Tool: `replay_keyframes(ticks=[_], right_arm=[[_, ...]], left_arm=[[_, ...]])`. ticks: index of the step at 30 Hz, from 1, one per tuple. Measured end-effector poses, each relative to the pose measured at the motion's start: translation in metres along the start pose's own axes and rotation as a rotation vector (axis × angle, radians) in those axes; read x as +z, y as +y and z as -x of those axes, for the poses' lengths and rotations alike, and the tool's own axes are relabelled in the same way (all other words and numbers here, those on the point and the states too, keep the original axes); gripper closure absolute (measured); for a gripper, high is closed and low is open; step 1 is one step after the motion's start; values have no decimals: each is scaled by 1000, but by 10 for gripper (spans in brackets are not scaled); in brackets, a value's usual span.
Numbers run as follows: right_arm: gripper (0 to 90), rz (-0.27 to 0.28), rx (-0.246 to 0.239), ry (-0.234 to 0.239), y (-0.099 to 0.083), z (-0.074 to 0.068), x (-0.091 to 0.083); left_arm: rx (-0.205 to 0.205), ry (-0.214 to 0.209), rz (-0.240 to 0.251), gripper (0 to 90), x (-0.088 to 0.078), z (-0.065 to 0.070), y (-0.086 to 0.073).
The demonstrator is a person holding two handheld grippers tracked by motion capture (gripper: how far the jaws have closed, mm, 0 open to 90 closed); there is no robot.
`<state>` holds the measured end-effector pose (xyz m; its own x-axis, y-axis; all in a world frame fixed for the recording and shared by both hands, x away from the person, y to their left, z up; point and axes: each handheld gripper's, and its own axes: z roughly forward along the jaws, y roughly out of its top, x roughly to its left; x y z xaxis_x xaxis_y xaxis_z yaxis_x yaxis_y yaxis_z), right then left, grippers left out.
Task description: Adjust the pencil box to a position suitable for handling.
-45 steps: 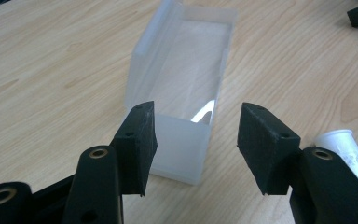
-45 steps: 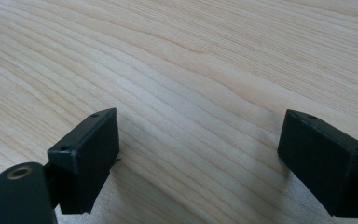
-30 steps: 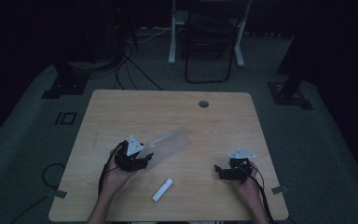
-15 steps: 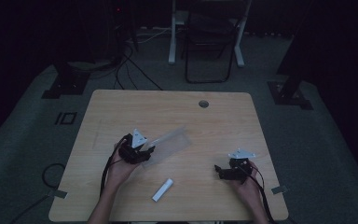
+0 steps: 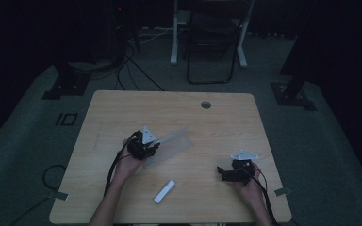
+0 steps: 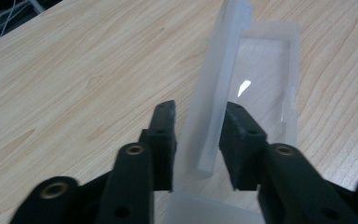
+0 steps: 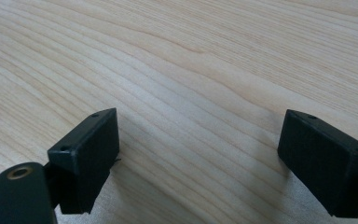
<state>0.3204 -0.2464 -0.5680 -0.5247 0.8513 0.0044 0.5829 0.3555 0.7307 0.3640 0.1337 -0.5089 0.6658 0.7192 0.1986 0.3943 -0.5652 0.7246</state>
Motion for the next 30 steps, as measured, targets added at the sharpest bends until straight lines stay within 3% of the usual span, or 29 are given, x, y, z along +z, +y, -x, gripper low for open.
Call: replay_keyframes(ticks=[7,17,25,30], right_arm=[[125,0,1,0,0,0,0],[125,0,0,0,0,0,0],[125,0,0,0,0,0,0],[125,0,0,0,0,0,0]], left_arm=[[27,-7,7,789,-2,1,0],[79,-17,15,826,-10,9,-4],[90,-25,24,813,-20,10,-15],[73,-30,23,712,-23,8,-19]])
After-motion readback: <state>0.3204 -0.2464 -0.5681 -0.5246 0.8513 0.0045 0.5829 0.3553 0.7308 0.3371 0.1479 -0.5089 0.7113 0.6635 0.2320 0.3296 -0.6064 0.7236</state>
